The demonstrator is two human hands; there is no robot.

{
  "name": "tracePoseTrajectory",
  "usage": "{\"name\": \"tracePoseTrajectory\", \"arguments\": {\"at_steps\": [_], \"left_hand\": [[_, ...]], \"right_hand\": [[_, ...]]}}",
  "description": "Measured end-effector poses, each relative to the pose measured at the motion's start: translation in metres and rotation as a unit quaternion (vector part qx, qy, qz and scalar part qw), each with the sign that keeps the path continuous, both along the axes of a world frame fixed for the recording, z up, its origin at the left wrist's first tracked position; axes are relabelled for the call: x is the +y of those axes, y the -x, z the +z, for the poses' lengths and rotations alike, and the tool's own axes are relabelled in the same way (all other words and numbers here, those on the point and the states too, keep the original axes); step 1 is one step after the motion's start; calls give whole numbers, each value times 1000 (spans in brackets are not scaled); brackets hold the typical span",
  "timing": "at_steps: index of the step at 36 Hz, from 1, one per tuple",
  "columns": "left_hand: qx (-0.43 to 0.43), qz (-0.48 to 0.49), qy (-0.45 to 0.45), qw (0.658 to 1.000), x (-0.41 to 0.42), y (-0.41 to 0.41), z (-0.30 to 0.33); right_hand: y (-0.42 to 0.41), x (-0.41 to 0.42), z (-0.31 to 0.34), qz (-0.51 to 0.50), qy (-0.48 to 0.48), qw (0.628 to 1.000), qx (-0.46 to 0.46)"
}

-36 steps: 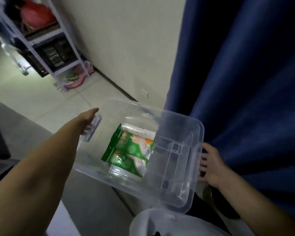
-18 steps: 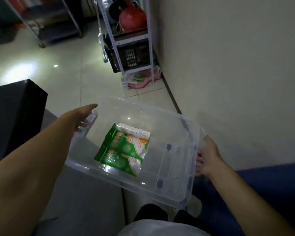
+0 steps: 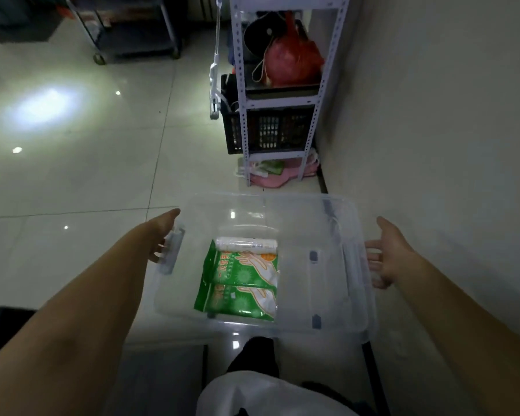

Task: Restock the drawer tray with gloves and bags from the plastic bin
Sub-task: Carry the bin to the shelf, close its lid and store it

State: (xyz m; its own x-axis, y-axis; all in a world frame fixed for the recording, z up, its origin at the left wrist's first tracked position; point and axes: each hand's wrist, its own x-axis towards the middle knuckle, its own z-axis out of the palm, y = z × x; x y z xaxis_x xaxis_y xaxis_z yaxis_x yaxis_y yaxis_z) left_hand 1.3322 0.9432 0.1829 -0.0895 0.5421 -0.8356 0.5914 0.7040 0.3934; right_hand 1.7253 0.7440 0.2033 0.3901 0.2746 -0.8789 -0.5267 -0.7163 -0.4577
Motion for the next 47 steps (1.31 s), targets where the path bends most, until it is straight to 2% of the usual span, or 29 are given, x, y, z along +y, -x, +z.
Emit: {"name": "tracePoseTrajectory", "arguments": {"at_steps": [8, 12, 17, 21, 27, 33, 41, 47], "left_hand": [[-51, 21, 10, 998, 172, 28, 6], [-78, 41, -18, 996, 249, 49, 0], [-66, 83, -57, 993, 334, 76, -16], [-50, 143, -64, 986, 401, 100, -23], [-25, 253, -85, 963, 492, 133, -3], [-32, 312, -96, 945, 584, 188, 6], [-67, 320, -88, 941, 755, 255, -10], [-111, 280, -89, 949, 902, 284, -4]], "right_hand": [[-31, 166, 27, 44, -32, 998, 42], [-31, 258, 25, 70, -48, 995, 54], [-12, 390, 5, 107, -46, 992, 52], [8, 504, -16, 121, -46, 990, 54], [43, 665, -28, 163, -32, 977, 130], [93, 812, -15, 237, -29, 967, 86], [150, 1005, -15, 222, -47, 969, 92], [166, 1135, 8, 194, -68, 976, 69]]}}
